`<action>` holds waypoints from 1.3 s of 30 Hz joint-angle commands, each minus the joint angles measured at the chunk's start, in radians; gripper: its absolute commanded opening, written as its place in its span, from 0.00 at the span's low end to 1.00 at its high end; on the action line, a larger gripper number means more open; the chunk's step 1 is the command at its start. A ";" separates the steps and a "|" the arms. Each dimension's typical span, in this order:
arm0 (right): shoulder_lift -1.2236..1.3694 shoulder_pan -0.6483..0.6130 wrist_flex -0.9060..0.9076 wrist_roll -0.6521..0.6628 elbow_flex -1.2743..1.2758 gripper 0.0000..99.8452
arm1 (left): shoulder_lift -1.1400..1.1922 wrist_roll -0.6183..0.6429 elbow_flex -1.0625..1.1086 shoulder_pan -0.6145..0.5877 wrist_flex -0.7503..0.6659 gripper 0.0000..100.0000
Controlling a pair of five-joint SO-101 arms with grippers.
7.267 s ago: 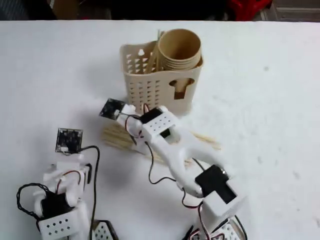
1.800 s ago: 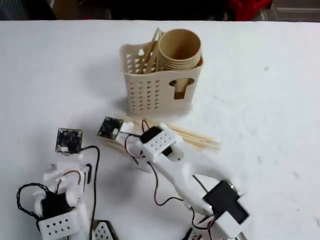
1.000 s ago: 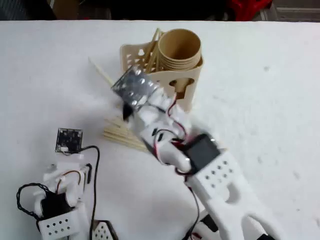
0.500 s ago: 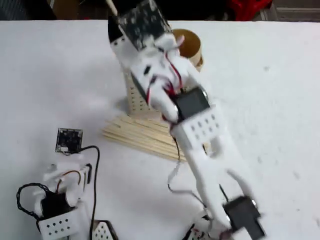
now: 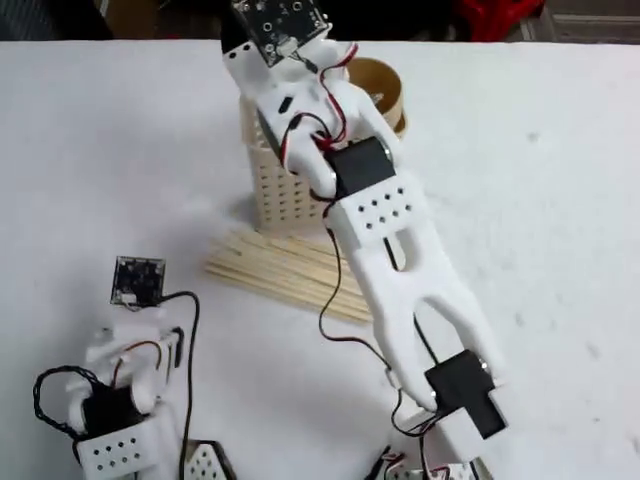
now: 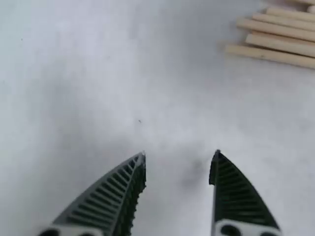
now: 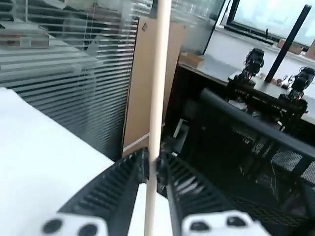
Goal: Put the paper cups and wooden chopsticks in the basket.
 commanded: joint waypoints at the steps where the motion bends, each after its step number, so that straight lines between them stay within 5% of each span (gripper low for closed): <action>1: -0.012 0.012 -0.031 -0.008 -0.006 0.02 | -0.004 -0.005 -0.003 -0.005 0.002 0.22; 10: -0.012 0.008 -0.015 -0.008 -0.006 0.13 | -0.004 -0.005 -0.003 -0.005 0.002 0.22; 18: -0.013 0.010 0.018 -0.002 -0.006 0.07 | -0.004 -0.005 -0.003 -0.005 0.002 0.22; 30: -0.194 -0.145 1.004 0.000 0.064 0.05 | -0.004 -0.005 -0.003 -0.005 0.002 0.22; 36: -0.202 -0.176 0.871 0.008 0.384 0.05 | -0.004 -0.005 -0.003 -0.005 0.002 0.22; 39: -0.202 -0.177 0.773 0.114 0.545 0.05 | -0.004 -0.005 -0.003 -0.005 0.002 0.22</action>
